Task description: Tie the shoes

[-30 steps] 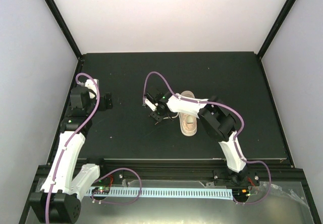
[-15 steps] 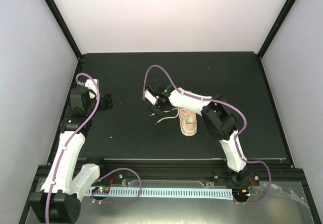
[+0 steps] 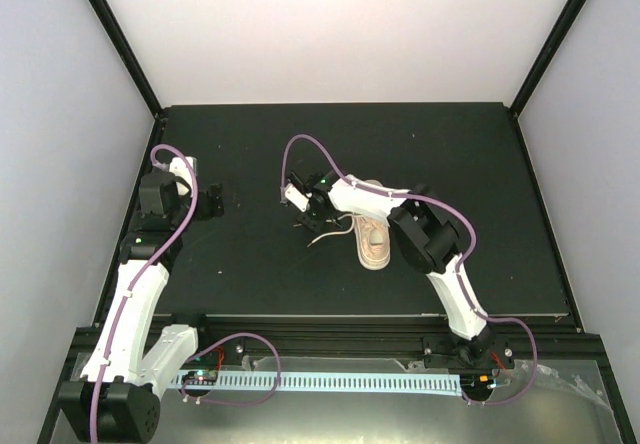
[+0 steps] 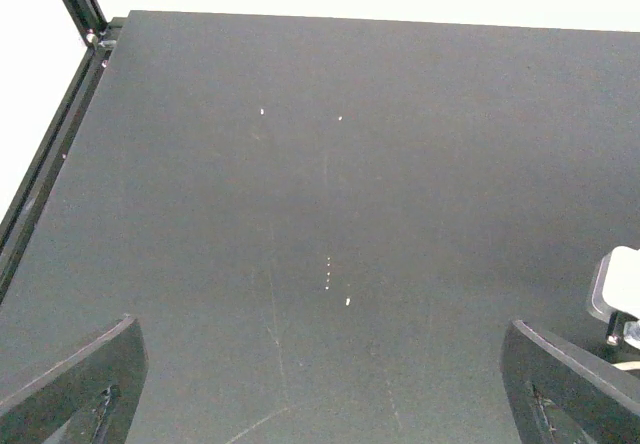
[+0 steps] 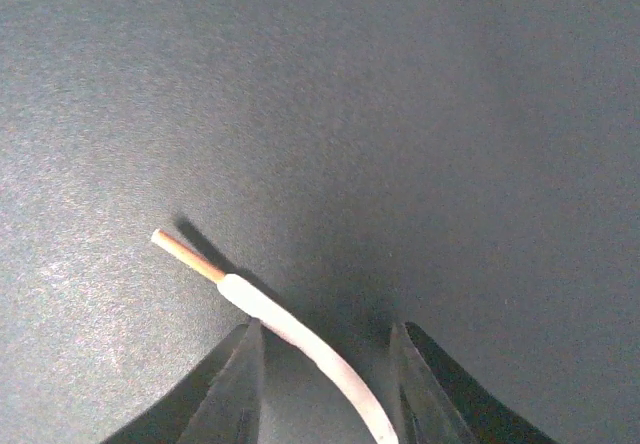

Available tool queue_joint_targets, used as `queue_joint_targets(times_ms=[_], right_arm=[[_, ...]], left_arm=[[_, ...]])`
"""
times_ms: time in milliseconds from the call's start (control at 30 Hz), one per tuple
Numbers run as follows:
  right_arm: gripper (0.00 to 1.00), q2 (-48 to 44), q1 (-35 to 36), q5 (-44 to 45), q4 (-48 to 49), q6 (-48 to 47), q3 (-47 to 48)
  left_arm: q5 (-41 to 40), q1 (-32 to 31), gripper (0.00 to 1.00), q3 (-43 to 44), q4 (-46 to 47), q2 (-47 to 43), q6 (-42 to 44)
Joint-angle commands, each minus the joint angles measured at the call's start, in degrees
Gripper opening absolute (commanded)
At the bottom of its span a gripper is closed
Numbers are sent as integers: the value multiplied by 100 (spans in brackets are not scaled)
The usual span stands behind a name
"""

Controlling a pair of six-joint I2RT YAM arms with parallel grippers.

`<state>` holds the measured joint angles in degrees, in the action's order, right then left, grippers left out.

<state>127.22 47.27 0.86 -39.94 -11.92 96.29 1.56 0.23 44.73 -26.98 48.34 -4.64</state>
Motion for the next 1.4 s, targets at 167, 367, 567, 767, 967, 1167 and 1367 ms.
queue_joint_targets(times_ms=[167,367,567,767,967,1167,1367], right_arm=[[7,248,-147,-467,-136,-58,32],[2,-686,-300,-646,370,500,-412],[2,-2894,-554,441,1148,1375,-1567],[2,-4606,-1611,1848,980,2115,-2727],[2,-5534,-3253,1768,753,3219,-4018],[76,-5670,-3537,1498,657,3384,-4525],[100,-6065,-3506,957,180,2796,-3531]], left_arm=[[85,-18,99,7,18,-83,11],[72,-21,99,6,18,-96,22],[-31,-17,99,1,9,-107,25],[-14,-18,99,16,14,-79,27],[43,-15,99,18,20,-55,25],[19,-14,99,5,11,-83,38],[22,-15,99,7,18,-96,43]])
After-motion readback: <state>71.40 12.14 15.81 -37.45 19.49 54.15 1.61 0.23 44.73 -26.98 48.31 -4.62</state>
